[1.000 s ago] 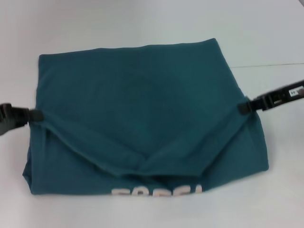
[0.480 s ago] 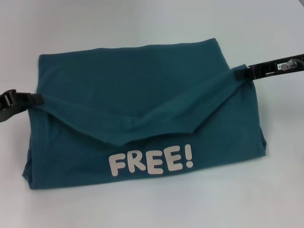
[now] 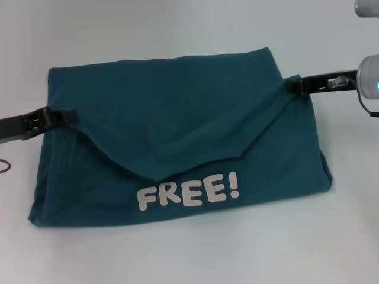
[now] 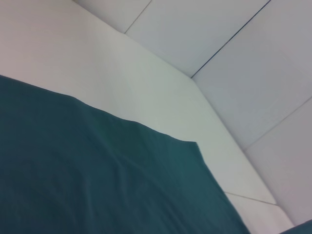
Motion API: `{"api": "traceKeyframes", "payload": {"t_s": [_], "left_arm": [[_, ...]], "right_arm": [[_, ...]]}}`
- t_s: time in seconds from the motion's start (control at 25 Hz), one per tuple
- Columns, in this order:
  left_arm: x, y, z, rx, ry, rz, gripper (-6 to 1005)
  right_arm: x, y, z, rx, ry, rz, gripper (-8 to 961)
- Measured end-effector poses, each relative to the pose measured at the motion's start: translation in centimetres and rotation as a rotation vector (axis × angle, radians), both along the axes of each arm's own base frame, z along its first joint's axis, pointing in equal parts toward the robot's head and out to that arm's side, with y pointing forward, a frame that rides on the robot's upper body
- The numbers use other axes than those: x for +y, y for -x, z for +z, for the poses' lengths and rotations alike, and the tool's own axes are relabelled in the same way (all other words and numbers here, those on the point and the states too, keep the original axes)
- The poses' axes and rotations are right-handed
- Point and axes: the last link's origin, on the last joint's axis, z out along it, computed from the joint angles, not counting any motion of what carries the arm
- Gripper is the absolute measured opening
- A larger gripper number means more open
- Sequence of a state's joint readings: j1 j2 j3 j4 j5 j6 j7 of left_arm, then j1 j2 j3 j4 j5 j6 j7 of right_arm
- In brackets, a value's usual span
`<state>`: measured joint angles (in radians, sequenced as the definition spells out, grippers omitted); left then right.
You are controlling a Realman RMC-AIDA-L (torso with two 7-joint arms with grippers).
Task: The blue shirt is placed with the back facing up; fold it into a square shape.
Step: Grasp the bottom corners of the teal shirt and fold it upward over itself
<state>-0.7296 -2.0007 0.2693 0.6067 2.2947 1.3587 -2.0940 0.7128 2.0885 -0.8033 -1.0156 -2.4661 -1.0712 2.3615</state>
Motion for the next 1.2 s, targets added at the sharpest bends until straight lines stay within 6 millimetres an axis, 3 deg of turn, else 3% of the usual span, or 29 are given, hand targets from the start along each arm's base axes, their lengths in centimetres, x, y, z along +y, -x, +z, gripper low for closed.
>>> {"api": "traceKeyframes", "payload": {"t_s": [0.6,1.2], "left_arm": [[2.6,-1.0,-2.5,0.164,-0.046,0.016,23],[3.8,0.1,-2.2,0.259,-0.132,0.075,22]], "right_arm": [[0.0,-2.6,0.8,-0.001,-0.102,-0.064,56],[0.4,-3.6,-0.5,-0.022,-0.116,-0.081,56]]}}
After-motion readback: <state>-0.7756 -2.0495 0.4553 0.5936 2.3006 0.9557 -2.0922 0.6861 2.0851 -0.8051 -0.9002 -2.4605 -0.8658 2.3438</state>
